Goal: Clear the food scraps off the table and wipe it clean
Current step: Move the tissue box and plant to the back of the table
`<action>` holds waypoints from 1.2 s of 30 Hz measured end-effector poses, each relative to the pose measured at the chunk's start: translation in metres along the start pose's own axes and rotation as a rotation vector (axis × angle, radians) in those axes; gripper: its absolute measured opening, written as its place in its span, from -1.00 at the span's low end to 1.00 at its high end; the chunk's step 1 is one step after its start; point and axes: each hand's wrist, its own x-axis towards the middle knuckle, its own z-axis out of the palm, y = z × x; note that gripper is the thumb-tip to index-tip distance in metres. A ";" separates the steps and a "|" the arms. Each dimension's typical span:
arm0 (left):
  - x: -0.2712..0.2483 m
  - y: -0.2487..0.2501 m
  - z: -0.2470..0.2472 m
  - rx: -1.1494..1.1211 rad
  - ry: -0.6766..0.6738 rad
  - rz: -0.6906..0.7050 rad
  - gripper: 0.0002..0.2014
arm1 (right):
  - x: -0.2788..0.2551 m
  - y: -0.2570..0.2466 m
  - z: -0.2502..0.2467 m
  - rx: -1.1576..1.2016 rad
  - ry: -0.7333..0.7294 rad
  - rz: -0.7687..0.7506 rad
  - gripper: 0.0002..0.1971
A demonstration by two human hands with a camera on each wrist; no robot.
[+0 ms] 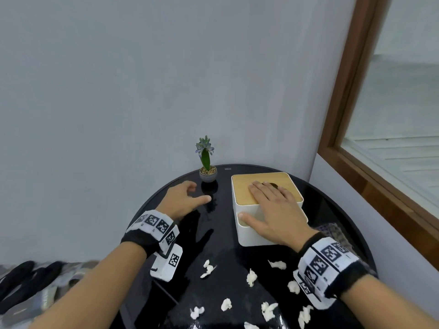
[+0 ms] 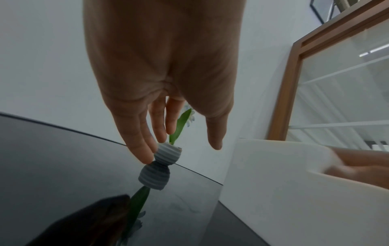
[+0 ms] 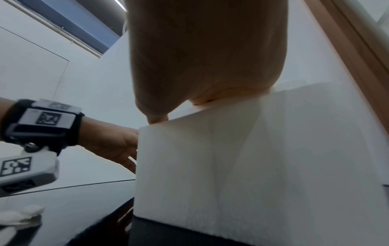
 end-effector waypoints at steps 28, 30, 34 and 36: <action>-0.066 0.081 0.049 0.033 -0.192 0.194 -0.06 | -0.042 0.058 -0.019 0.351 -0.125 0.232 0.22; -0.064 0.080 0.050 0.041 -0.184 0.189 -0.08 | -0.039 0.062 -0.015 0.416 -0.089 0.258 0.15; -0.058 0.082 0.051 0.028 -0.161 0.190 -0.11 | -0.029 0.069 -0.013 0.444 -0.079 0.256 0.08; -0.053 0.083 0.052 0.016 -0.149 0.188 -0.14 | -0.022 0.072 -0.013 0.447 -0.070 0.251 0.10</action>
